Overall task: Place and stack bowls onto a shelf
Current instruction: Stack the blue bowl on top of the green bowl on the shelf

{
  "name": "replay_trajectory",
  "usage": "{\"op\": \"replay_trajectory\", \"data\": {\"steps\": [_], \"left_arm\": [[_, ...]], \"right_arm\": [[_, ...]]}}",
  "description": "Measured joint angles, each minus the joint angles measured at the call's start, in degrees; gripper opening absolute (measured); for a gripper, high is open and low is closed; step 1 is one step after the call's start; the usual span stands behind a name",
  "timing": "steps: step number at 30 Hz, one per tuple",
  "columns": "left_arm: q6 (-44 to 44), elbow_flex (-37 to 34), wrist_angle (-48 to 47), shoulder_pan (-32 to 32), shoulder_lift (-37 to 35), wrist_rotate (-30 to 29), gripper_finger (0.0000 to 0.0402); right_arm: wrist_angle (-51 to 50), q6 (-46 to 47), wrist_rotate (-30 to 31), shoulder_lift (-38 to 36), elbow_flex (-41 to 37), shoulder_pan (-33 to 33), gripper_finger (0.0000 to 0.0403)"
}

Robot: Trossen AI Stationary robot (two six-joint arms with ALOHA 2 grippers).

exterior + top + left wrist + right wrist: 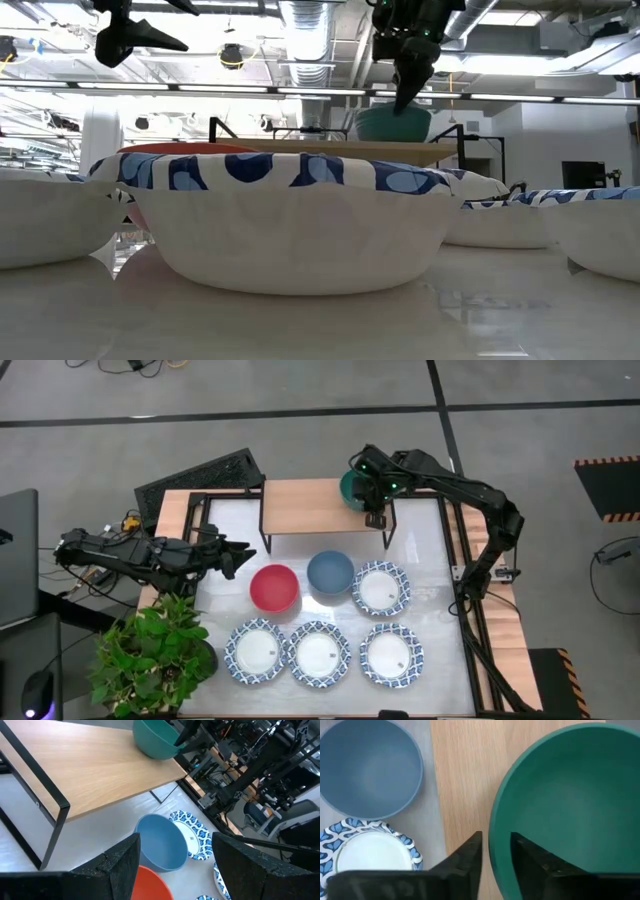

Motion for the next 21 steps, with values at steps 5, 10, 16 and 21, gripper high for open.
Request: {"op": "replay_trajectory", "data": {"steps": [5,10,16,21], "left_arm": [[0.82,0.0,-0.02,0.0,0.0,-0.01,0.0234],[0.84,0.0,-0.37,0.02,-0.01,-0.02,0.0234],[0.84,0.0,-0.47,0.01,-0.01,-0.04,0.0234],[0.44,0.0,-0.49,0.0,-0.01,-0.5,0.0234]], "right_arm": [[-0.03,1.01,0.65,-1.11,0.66,0.0,0.02],[-0.09,2.63,2.06,-3.74,3.65,0.59,0.023],[0.29,4.9,1.6,-7.38,6.72,5.69,0.0225],[0.46,3.63,-1.11,-8.66,6.71,14.55,0.0224]]}}
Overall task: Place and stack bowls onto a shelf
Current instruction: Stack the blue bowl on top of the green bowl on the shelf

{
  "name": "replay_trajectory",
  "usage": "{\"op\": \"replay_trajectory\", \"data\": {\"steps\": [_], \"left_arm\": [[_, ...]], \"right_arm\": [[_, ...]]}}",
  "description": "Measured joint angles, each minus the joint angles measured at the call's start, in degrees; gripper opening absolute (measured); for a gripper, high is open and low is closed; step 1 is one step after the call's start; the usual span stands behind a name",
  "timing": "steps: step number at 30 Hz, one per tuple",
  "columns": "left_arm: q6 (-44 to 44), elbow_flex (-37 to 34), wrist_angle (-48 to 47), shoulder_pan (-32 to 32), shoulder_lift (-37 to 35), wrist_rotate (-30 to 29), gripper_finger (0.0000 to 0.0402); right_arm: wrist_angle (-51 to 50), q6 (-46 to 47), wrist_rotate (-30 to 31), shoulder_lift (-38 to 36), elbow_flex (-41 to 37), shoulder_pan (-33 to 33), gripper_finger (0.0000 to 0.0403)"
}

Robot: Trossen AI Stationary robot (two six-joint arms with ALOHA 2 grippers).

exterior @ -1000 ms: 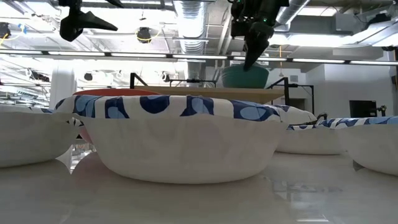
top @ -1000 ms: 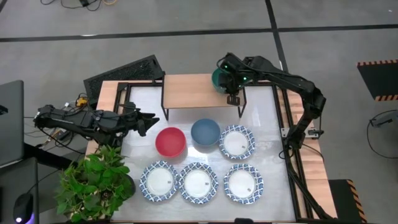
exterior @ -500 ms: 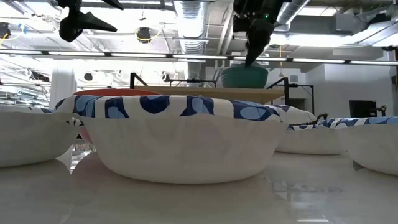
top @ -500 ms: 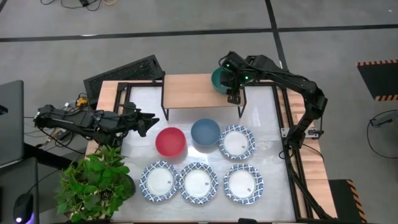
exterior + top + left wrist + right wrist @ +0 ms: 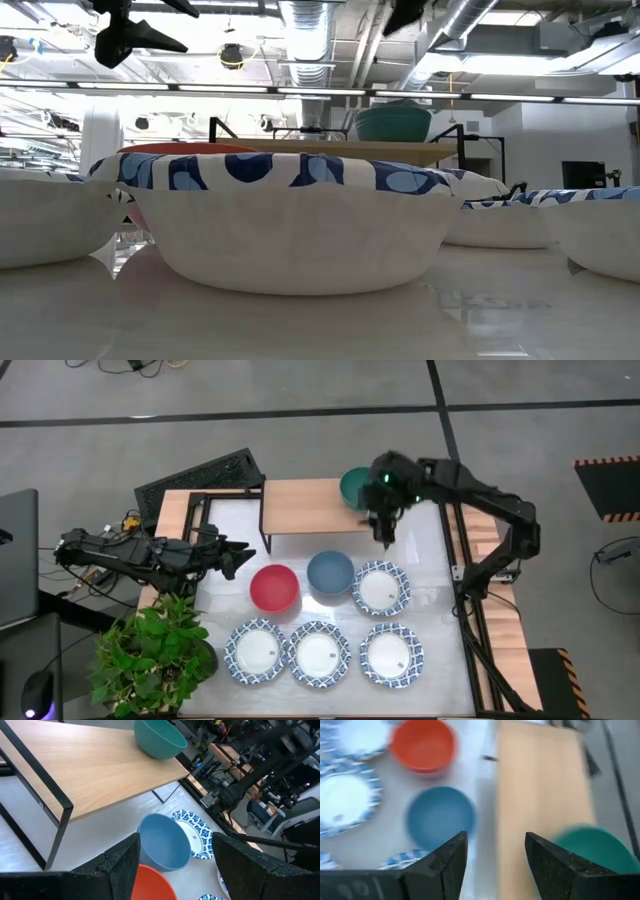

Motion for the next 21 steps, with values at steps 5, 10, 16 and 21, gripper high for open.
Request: {"op": "replay_trajectory", "data": {"steps": [5,10,16,21], "left_arm": [[-0.52,0.0,0.0,0.02,0.0,-0.66,0.0234],[-0.6,-0.01,-0.05,0.0,0.02,-0.63,0.0234],[-1.66,-0.02,-0.71,0.01,0.6,-0.62,0.0234],[-2.01,-0.03,-0.73,0.0,1.79,0.11,0.0234]], "right_arm": [[0.57,-2.03,-0.51,1.72,0.04,9.26,0.0224],[1.6,-4.01,-0.47,5.84,-0.01,14.12,0.0224],[-0.91,-6.31,-0.73,14.24,-0.09,16.04,0.0223],[-2.16,-8.06,-2.04,21.42,-0.12,17.27,0.0223]]}}
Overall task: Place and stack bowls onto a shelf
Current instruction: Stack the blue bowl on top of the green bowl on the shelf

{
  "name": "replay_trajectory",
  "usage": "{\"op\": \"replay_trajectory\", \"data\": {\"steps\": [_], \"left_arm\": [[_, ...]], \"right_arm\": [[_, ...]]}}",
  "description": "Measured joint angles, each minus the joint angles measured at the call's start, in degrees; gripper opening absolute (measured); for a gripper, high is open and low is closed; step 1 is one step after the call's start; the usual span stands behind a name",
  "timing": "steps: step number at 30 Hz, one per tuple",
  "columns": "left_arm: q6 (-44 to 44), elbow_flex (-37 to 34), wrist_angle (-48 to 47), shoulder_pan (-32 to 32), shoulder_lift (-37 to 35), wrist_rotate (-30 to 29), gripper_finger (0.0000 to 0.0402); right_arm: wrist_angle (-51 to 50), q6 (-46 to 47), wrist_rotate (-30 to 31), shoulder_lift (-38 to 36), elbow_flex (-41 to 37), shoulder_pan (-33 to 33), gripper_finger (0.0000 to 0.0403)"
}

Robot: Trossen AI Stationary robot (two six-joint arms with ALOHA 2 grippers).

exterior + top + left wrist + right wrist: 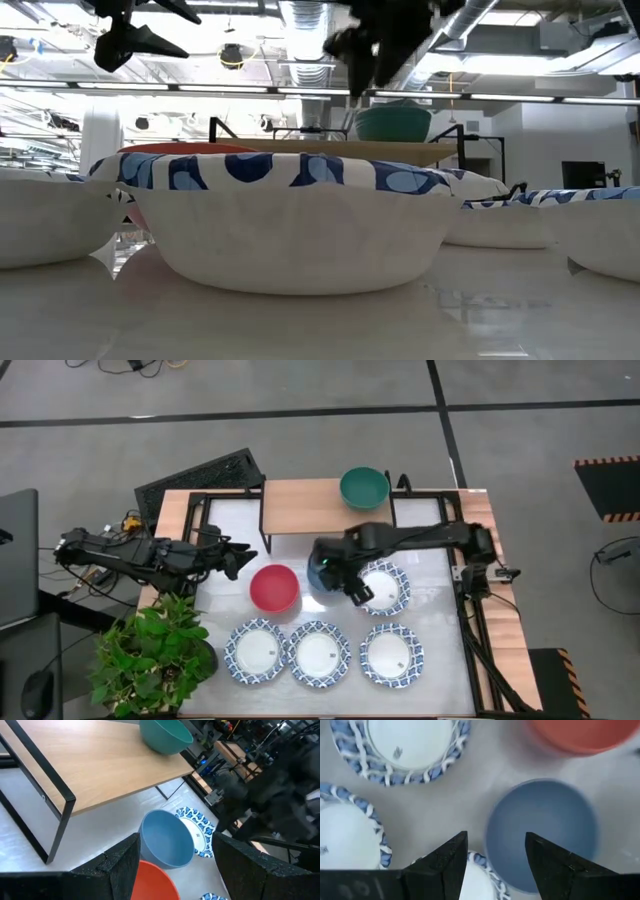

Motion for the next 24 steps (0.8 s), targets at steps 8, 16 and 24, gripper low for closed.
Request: {"op": "replay_trajectory", "data": {"steps": [8,16,24], "left_arm": [[-0.43,-0.02,-0.34,0.01,2.83,0.82,0.0234],[-1.05,-0.02,-0.08,0.0,4.28,0.89,0.0234],[-1.13,-0.02,-0.21,0.0,4.33,0.83,0.0234]], "right_arm": [[-0.19,0.46,-0.11,8.7,-0.29,1.08,0.0223],[1.81,6.48,0.78,13.99,-3.03,0.09,0.0211],[2.59,14.59,4.81,14.09,-3.01,0.17,0.0099]]}}
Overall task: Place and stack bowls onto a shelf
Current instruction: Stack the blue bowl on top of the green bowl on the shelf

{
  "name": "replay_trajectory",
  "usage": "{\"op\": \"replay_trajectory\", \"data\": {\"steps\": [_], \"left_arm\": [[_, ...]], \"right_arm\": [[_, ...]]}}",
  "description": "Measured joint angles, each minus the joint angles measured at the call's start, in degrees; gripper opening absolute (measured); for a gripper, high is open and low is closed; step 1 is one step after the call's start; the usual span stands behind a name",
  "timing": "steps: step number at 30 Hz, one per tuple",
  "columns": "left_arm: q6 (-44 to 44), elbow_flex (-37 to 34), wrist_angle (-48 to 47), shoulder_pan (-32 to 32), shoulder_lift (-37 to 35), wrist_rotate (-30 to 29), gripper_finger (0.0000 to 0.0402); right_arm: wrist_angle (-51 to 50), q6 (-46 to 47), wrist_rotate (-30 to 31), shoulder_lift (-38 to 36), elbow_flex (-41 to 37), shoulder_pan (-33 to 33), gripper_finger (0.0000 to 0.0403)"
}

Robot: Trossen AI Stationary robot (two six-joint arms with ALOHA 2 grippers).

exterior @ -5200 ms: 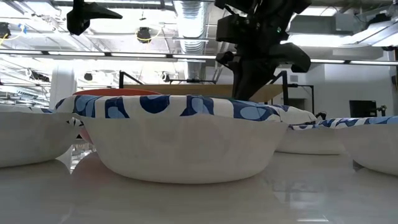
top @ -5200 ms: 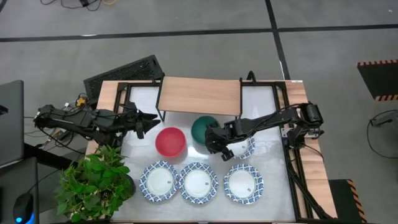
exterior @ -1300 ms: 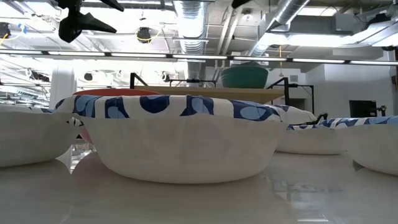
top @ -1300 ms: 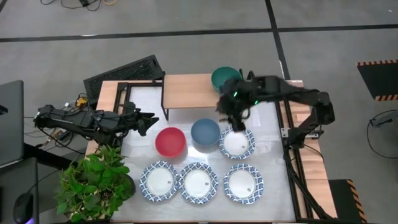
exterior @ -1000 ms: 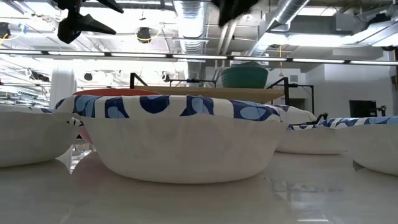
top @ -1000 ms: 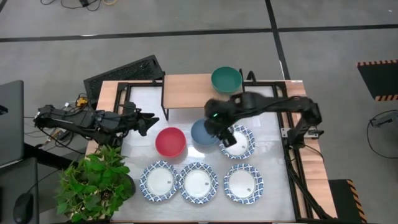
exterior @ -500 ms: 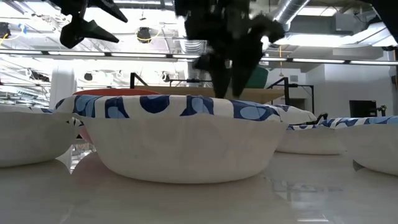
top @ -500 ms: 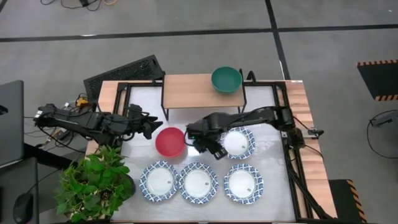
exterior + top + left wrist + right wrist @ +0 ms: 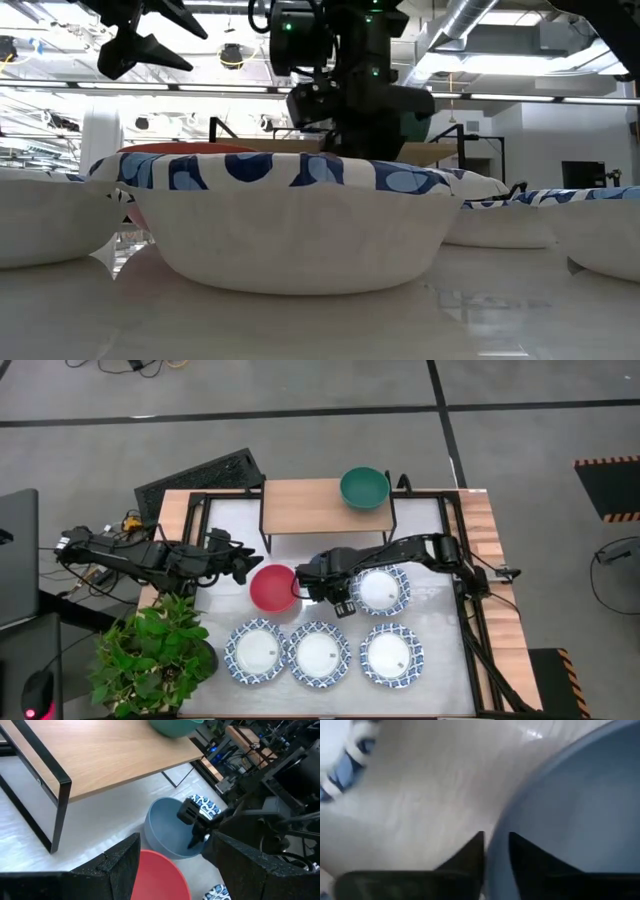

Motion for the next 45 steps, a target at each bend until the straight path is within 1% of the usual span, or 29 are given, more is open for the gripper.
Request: {"op": "replay_trajectory", "data": {"steps": [2,3,4,9,11,15,21,23,25,27,29,30,31,35,37,38,40,42,45], "left_arm": [[-0.01,0.0,-0.01,0.0,-0.01,-0.13,0.0234],[-0.02,0.0,-0.02,0.0,0.0,-0.13,0.0234],[-0.05,0.0,-0.02,0.0,0.0,-0.22,0.0234],[-0.52,0.0,-0.03,0.0,0.0,-0.4,0.0234],[-1.03,0.0,-0.09,0.0,-0.02,-0.43,0.0234],[-1.21,0.0,-0.17,0.0,0.0,-0.66,0.0234],[-1.36,0.0,-0.22,0.02,0.02,-1.15,0.0234],[-1.38,0.0,-0.24,0.01,0.0,-1.26,0.0234],[-1.38,0.0,-0.24,0.0,0.02,-1.56,0.0234],[-1.38,0.0,-0.24,0.01,0.0,-1.75,0.0234],[-1.38,0.0,-0.24,0.02,0.02,-1.82,0.0234],[-1.4,0.0,-0.24,0.02,0.0,-1.83,0.0234],[-1.4,0.0,-0.24,0.01,0.0,-1.84,0.0234],[-1.4,0.0,-0.16,0.02,0.11,-2.07,0.0234],[-1.4,0.0,-0.17,0.0,0.31,-2.43,0.0234],[-1.4,0.0,-0.19,0.02,0.37,-2.45,0.0234],[-1.4,0.0,-0.29,0.02,0.47,-2.56,0.0234],[-1.4,0.0,-0.21,0.02,0.89,-2.94,0.0234],[-1.49,0.0,-0.25,0.0,1.38,-3.08,0.0234]], "right_arm": [[0.04,1.02,0.16,-0.35,0.04,0.36,0.0047],[-0.11,0.82,0.75,-0.58,0.15,0.61,0.0028],[-0.27,0.88,0.74,-1.05,0.15,0.75,0.0023],[-2.31,0.73,-0.06,-3.28,-0.08,1.72,0.0024],[-3.13,0.33,-1.77,-5.35,-0.02,1.72,0.0024],[-4.98,0.07,-6.07,-11.45,0.29,0.71,0.0024],[-6.09,-1.62,-13.57,-23.28,0.33,-1.06,0.0024],[-4.82,-3.26,-16.4,-27.01,0.34,-1.1,0.0024],[-3.16,-4.95,-16.84,-31.25,0.35,-1.3,0.0024],[-1.2,-5.57,-15.65,-34.81,0.37,-1.93,0.0024],[1.24,-5.75,-12.28,-38.73,0.37,-3.21,0.0024],[2.35,-5.52,-9.04,-40.15,0.37,-3.74,0.0024],[4.11,-5.04,-4.39,-41.78,0.37,-4.32,0.0024],[8.62,-2.44,16.43,-46.09,0.39,-7.43,0.0024],[9.16,-2.21,21.8,-47.0,0.39,-10.24,0.0024],[9.19,-2.11,22.89,-47.07,0.39,-11.65,0.0024],[8.68,-1.49,22.21,-46.92,0.39,-15.07,0.0024],[6.64,-1.19,18.94,-46.02,0.37,-18.42,0.0024],[3.11,-1.69,12.37,-43.18,0.42,-22.34,0.0024]]}}
